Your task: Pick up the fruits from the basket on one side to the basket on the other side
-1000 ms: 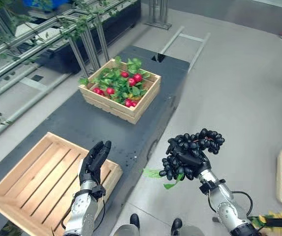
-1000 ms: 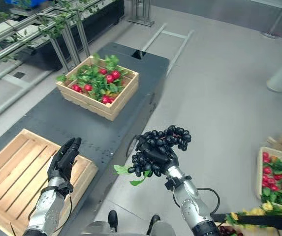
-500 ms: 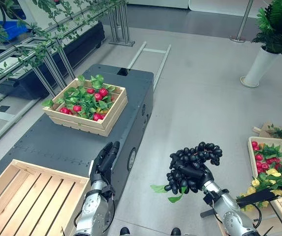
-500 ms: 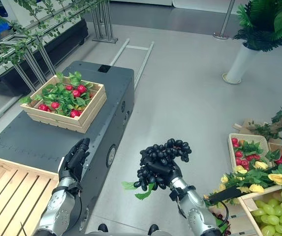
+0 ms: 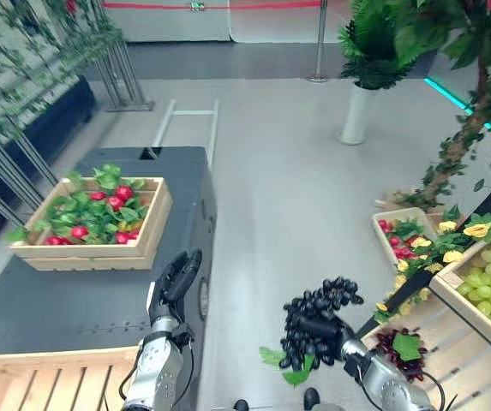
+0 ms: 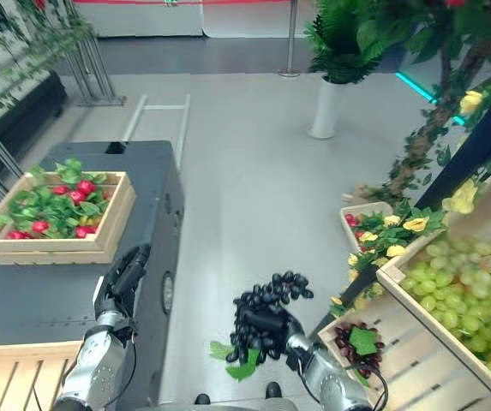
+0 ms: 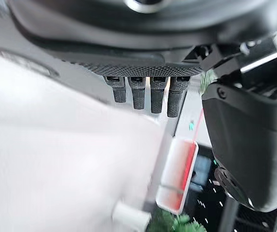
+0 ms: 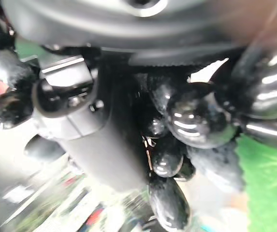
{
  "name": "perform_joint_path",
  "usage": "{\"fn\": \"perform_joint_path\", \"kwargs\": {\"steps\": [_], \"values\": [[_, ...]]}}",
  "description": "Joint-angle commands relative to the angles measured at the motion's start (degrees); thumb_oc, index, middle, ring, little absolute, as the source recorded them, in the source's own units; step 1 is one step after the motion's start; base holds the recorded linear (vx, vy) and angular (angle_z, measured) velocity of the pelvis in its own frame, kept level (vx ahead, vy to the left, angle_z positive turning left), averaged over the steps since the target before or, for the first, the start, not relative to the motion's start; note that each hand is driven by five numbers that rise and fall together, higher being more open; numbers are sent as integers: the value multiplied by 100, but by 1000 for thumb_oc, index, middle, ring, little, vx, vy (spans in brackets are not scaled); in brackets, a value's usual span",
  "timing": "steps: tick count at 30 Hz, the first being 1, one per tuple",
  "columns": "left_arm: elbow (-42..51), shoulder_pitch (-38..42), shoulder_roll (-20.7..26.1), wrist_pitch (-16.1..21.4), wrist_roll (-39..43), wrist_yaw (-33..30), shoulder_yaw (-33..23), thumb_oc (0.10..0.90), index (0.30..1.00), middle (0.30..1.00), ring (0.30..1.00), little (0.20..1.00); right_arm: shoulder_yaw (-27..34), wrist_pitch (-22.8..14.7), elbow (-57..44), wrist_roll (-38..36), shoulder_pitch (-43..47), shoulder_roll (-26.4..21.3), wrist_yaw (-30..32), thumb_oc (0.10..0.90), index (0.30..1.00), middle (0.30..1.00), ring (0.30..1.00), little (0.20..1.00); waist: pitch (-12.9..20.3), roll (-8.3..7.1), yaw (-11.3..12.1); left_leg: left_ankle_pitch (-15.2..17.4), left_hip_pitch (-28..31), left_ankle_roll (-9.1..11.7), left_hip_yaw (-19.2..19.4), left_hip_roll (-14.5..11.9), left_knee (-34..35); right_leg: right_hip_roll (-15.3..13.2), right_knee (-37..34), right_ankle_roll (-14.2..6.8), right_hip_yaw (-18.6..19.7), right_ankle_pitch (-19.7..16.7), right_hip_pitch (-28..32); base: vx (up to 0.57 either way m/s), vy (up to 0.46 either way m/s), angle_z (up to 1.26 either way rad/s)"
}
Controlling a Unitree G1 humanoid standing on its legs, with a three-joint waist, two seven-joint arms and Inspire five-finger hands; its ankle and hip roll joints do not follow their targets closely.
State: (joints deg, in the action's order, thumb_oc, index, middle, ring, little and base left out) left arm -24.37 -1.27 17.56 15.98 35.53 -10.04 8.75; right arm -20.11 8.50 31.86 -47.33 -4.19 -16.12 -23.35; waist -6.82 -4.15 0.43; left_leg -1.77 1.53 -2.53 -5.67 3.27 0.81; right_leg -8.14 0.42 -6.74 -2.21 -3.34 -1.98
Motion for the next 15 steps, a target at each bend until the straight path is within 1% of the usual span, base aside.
{"fn": "perform_joint_path", "kwargs": {"steps": [1, 4, 8, 9, 11, 13, 14, 15], "values": [[206, 656, 147, 745, -234, 101, 85, 800, 900, 900, 900, 900, 58, -310, -316, -51, 757, 110, -463, 400, 300, 300, 300, 300, -156, 358, 44, 817, 627, -86, 161, 127, 230, 269, 186, 47, -135, 64, -11, -79, 98, -9], [67, 747, 159, 779, -217, 113, 105, 800, 900, 900, 900, 900, 142, -164, -51, -112, 736, 142, -372, 400, 300, 300, 300, 300, -135, 335, 2, 915, 698, -138, 387, 108, 211, 218, 109, 16, -149, -4, 22, -46, 84, -8], [-11, 753, 115, 774, -247, 71, 105, 800, 900, 900, 900, 900, 253, -40, 196, -193, 639, 254, -422, 400, 300, 300, 300, 300, -123, 321, -65, 1035, 738, -193, 544, 123, 120, 188, -50, -29, -25, -132, 58, -13, 61, -15], [-76, 743, 91, 806, -287, 61, 136, 800, 900, 900, 900, 900, 281, 103, 251, -203, 516, 326, -535, 400, 300, 300, 300, 300, -128, 314, -134, 1107, 744, -226, 639, 129, 52, 172, -136, -57, 98, -226, 40, -16, 89, -38], [-173, 740, 74, 809, -295, 66, 162, 800, 900, 900, 900, 900, 311, 233, 304, -205, 389, 387, -628, 400, 300, 300, 300, 300, -155, 308, -179, 1167, 743, -249, 761, 145, -10, 115, -208, -99, 109, -367, -2, -20, 80, -32], [-241, 662, 57, 754, -224, 69, 97, 800, 900, 900, 900, 900, 372, 297, 351, -328, 239, 424, -682, 400, 300, 300, 300, 300, -191, 320, -194, 1149, 787, -230, 966, 157, 30, 53, -359, -169, -101, -543, -9, -43, 82, -41], [-184, 571, 84, 742, -211, 68, 44, 800, 900, 900, 900, 900, 436, 296, 350, -539, 198, 443, -700, 400, 300, 300, 300, 300, -227, 341, -175, 1103, 829, -196, 1113, 137, 101, 29, -328, -189, -362, -604, -3, -57, 62, -54], [-169, 547, 92, 749, -214, 66, 30, 800, 900, 900, 900, 900, 455, 310, 354, -582, 192, 447, -732, 400, 300, 300, 300, 300, -229, 342, -163, 1090, 827, -190, 1157, 136, 117, 22, -315, -195, -421, -625, -15, -76, 44, -66]]}}
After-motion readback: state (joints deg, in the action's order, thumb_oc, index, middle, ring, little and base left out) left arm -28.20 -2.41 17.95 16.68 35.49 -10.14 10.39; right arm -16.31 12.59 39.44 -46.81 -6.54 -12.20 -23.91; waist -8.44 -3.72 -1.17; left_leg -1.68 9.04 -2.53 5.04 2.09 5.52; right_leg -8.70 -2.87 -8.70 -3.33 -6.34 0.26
